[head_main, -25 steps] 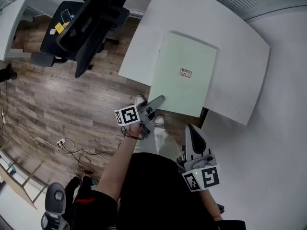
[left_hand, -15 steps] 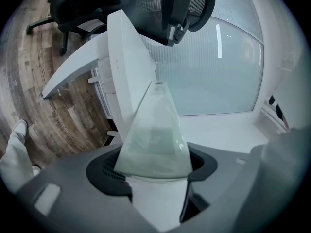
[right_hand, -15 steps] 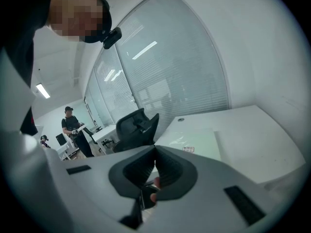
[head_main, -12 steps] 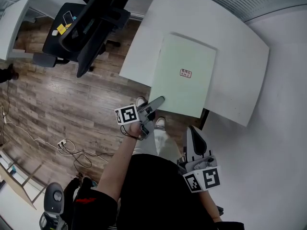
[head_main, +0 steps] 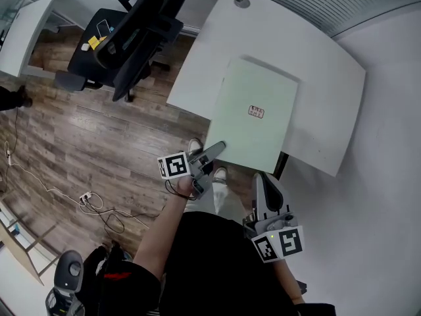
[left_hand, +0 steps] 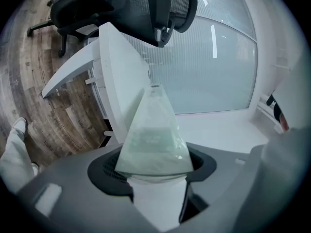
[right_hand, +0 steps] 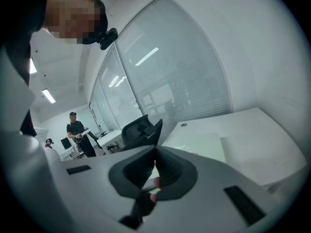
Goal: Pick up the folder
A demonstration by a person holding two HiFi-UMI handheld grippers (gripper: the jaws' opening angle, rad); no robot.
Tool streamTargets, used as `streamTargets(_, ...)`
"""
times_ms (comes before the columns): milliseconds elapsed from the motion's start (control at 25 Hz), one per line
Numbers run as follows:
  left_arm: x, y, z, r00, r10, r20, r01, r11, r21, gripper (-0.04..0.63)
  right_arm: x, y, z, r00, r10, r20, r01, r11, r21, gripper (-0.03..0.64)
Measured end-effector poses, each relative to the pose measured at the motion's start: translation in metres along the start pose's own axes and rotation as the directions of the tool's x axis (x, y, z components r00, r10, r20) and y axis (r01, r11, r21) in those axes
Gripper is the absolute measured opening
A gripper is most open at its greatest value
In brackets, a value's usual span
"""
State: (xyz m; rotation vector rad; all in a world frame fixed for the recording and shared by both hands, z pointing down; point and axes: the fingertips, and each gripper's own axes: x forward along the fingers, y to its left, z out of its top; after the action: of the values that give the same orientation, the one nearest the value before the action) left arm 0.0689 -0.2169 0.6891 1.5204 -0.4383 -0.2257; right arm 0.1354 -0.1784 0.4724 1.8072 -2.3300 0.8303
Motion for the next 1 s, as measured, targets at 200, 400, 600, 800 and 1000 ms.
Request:
streamTargets(200, -0.016, -0.032, -0.026, 1.000, -0.016, 0.023, 0.015, 0.999, 0.031, 0.284, -0.030, 0.011, 0.010, 0.999, 0.028, 0.027, -0.027, 0.999, -0.030, 0.002)
streamTargets(400, -0.031, -0.060, -0.050, 0.997, -0.033, 0.067, 0.033, 0.999, 0.005, 0.284, -0.059, 0.019, 0.011, 0.997, 0.059, 0.047, -0.056, 0.997, -0.062, 0.002)
streamTargets(600, -0.045, -0.093, -0.063, 0.993, -0.054, 0.101, 0.049, 0.997, 0.057, 0.284, -0.083, 0.031, 0.016, 0.992, 0.097, 0.078, -0.090, 0.992, -0.087, 0.002)
streamTargets(800, -0.055, -0.129, -0.074, 0.987, -0.085, 0.134, 0.074, 0.994, 0.085, 0.282, -0.105, 0.046, 0.023, 0.984, 0.138, 0.111, -0.124, 0.984, -0.124, 0.002)
streamTargets(1000, -0.070, -0.165, -0.083, 0.973, -0.114, 0.200, 0.103, 0.993, 0.066, 0.282, -0.124, 0.059, 0.027, 0.976, 0.173, 0.132, -0.153, 0.977, -0.151, 0.002)
